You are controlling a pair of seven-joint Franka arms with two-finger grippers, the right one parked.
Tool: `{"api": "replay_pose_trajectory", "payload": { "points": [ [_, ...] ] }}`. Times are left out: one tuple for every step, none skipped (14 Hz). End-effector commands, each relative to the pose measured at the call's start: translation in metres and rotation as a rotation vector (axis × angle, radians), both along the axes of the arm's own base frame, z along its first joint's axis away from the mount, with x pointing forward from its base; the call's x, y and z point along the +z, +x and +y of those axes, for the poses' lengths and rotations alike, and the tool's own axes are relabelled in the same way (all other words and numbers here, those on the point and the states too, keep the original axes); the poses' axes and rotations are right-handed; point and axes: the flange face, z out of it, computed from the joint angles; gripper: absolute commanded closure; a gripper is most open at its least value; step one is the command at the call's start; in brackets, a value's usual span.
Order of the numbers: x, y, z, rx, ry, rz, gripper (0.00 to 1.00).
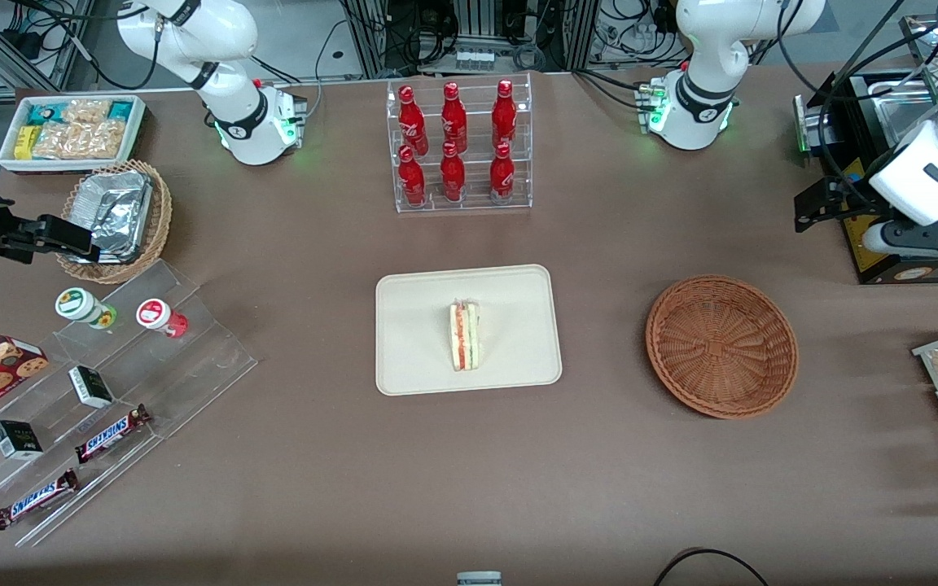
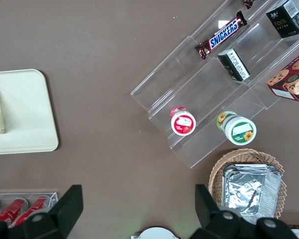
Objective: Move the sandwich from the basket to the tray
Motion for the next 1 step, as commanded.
{"api": "replay_pose_trajectory", "payload": {
  "points": [
    [0.0050, 0.0091, 0.0003, -0.004, 0.006, -0.016, 0.00]
  ]
}}
